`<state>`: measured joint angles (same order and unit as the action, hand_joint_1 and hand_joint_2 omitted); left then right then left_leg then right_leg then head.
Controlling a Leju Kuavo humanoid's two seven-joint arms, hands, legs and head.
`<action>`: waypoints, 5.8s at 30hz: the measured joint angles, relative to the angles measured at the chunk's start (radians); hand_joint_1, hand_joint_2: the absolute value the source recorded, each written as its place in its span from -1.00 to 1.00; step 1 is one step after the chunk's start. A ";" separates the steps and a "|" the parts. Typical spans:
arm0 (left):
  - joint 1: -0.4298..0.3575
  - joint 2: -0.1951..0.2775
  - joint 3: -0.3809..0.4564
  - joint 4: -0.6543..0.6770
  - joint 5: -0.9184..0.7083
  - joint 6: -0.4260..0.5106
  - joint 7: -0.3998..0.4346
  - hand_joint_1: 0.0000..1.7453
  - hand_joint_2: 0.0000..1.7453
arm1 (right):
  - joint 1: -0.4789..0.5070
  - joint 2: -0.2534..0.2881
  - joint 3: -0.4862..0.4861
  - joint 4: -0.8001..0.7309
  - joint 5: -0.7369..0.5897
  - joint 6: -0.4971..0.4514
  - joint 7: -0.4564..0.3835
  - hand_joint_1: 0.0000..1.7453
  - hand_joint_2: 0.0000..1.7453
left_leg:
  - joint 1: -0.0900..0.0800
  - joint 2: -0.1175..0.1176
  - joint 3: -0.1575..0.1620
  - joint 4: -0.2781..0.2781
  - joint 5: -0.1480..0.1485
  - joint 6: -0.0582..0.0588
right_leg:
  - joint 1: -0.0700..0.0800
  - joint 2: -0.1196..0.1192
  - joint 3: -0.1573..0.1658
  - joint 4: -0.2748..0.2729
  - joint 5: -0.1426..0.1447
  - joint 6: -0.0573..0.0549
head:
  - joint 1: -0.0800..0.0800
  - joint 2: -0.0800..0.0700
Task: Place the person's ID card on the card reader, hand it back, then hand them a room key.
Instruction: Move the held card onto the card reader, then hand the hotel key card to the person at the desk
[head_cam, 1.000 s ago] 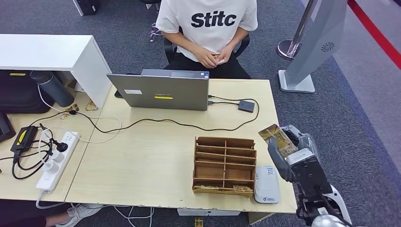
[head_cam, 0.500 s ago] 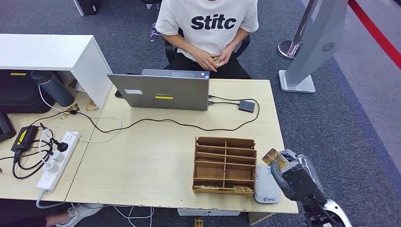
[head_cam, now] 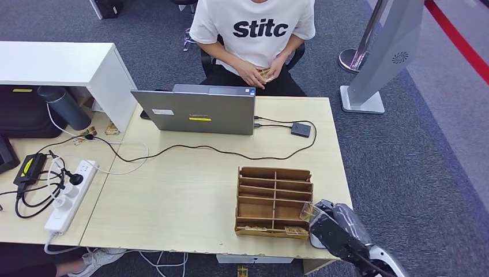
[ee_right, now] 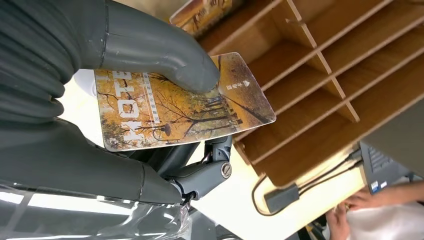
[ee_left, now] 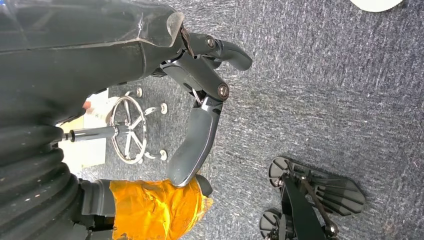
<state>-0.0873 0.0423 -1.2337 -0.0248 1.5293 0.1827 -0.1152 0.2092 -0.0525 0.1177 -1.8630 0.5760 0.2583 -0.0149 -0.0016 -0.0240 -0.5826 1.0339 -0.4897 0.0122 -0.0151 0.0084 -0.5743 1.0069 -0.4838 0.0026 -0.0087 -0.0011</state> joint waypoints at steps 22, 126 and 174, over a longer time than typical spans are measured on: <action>-0.001 0.002 -0.008 0.000 0.000 -0.002 0.005 -1.00 1.00 | -0.049 0.012 0.026 0.052 0.443 -0.071 0.110 1.00 1.00 | 0.000 0.000 0.000 0.000 0.000 0.000 | 0.000 0.000 0.000 0.000 0.000 0.000 | 0.000 0.000; -0.009 0.020 -0.042 0.000 0.000 0.009 0.025 -1.00 1.00 | -0.114 0.143 -0.095 0.131 0.688 -0.003 0.107 1.00 1.00 | 0.000 0.001 0.005 0.000 0.000 0.000 | 0.000 0.001 0.005 0.000 0.000 0.000 | 0.000 0.000; -0.025 0.050 -0.226 0.000 0.000 -0.106 0.037 -1.00 1.00 | -1.016 0.276 0.376 0.771 -0.054 -0.054 0.058 -0.94 1.00 | 0.003 0.003 0.006 0.000 0.004 -0.006 | 0.002 0.004 0.004 0.002 0.003 -0.004 | 0.000 0.000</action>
<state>-0.1120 0.0923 -1.4599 -0.0248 1.5293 0.0768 -0.0783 -0.8066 0.2239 0.4936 -1.0915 0.5216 0.2042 0.0429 0.0013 -0.0208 -0.5771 1.0337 -0.4859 0.0066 -0.0132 0.0126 -0.5704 1.0093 -0.4806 -0.0018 -0.0084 -0.0011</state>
